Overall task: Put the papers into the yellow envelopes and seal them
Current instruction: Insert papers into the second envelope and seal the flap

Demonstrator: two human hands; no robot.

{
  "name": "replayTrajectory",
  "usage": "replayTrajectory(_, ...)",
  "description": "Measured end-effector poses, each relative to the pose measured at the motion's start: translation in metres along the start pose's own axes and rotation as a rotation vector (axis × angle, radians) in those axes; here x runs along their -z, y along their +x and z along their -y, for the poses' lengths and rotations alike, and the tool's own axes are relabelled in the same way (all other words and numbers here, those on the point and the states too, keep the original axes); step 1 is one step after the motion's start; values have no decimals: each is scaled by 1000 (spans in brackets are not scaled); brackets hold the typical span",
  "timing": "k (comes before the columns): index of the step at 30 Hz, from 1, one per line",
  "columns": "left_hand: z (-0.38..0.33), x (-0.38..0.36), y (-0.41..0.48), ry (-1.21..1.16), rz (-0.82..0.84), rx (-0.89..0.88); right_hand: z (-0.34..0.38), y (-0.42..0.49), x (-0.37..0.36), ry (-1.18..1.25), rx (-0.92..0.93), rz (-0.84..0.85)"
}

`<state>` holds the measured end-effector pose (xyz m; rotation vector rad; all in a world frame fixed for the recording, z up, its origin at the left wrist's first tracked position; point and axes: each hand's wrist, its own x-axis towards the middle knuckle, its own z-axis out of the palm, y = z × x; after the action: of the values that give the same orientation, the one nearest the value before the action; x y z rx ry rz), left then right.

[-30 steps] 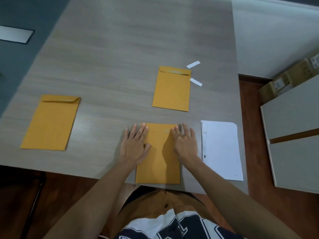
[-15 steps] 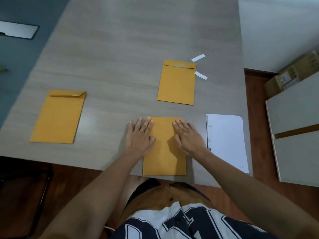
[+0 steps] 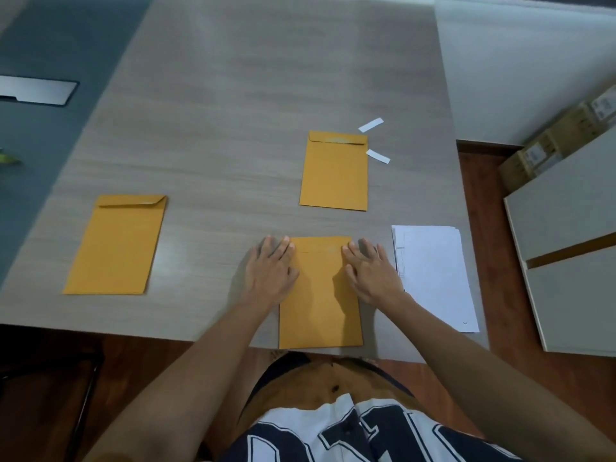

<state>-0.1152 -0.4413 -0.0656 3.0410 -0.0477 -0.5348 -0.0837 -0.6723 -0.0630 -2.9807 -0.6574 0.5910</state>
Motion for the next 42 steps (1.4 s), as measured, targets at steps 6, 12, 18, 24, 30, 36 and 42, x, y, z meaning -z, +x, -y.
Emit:
replayTrajectory(6,0,19,19,-276,-141,0,-2,-5,-2,143,33,1)
replayTrajectory(12,-4,26,37,-304,-40,-27,10,-4,10,447,-152,-73)
replayTrajectory(18,0,32,53,-514,149,74,22,22,23,667,-389,-198)
replayTrajectory(24,17,48,74,-907,149,55,13,44,40,931,-608,-209)
replayTrajectory(30,22,55,94,-1271,75,222,3,61,54,1134,-716,-316)
replayTrajectory(36,14,73,116,-1474,30,338,-17,90,82,1145,-639,-330)
replayTrajectory(42,4,111,176,-1444,-34,351,-48,137,111,1101,-575,-325)
